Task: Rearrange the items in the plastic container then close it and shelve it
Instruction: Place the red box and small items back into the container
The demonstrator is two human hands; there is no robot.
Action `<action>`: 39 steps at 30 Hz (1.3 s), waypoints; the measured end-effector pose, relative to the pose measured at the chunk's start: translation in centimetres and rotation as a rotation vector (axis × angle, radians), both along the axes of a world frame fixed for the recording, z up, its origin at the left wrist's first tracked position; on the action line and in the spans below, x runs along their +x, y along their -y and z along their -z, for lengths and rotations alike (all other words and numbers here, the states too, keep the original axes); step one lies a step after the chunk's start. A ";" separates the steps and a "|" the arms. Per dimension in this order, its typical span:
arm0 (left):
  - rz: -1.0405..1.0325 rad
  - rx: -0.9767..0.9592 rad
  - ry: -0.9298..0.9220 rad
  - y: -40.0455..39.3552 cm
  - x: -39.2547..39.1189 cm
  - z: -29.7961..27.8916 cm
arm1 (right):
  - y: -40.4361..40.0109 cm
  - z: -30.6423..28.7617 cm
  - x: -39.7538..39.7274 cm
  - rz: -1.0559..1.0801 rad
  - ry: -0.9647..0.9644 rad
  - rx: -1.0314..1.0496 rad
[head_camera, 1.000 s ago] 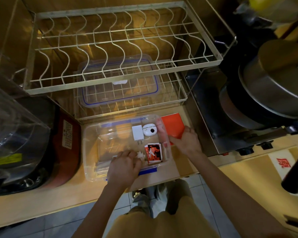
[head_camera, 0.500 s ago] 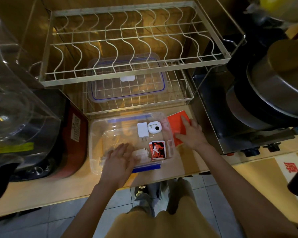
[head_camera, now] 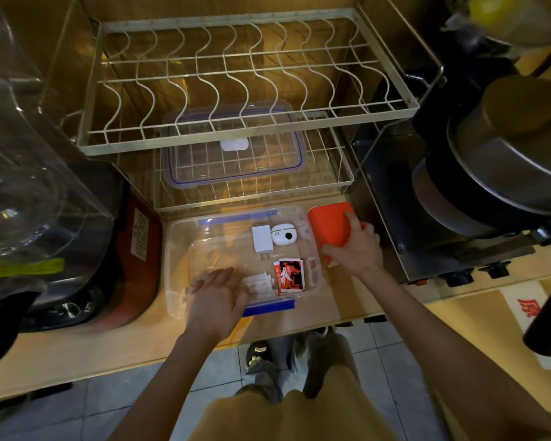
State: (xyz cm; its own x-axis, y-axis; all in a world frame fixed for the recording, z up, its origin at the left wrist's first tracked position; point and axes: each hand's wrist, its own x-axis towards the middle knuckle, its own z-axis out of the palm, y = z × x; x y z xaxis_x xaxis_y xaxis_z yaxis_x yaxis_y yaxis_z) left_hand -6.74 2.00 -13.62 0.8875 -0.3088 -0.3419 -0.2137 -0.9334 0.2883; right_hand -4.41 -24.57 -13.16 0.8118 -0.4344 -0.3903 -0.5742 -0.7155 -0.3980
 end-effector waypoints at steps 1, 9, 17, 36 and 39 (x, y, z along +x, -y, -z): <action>0.001 -0.004 0.006 0.0 0.0 0.0 | 0.0 -0.2 0.0 0.031 0.019 0.038; 0.023 -0.053 0.041 -0.1 0.0 -0.4 | -0.8 -4.6 0.8 0.073 0.266 0.338; -0.607 -0.781 -0.001 -0.8 1.1 -2.6 | -7.9 -7.8 2.0 -0.620 0.257 0.186; 0.074 -0.057 0.198 -2.9 7.1 -1.4 | -13.1 -1.1 3.8 -0.895 0.289 -0.034; 0.076 -0.020 0.184 -3.0 7.1 -1.0 | -13.3 -0.5 3.9 -0.885 0.255 -0.002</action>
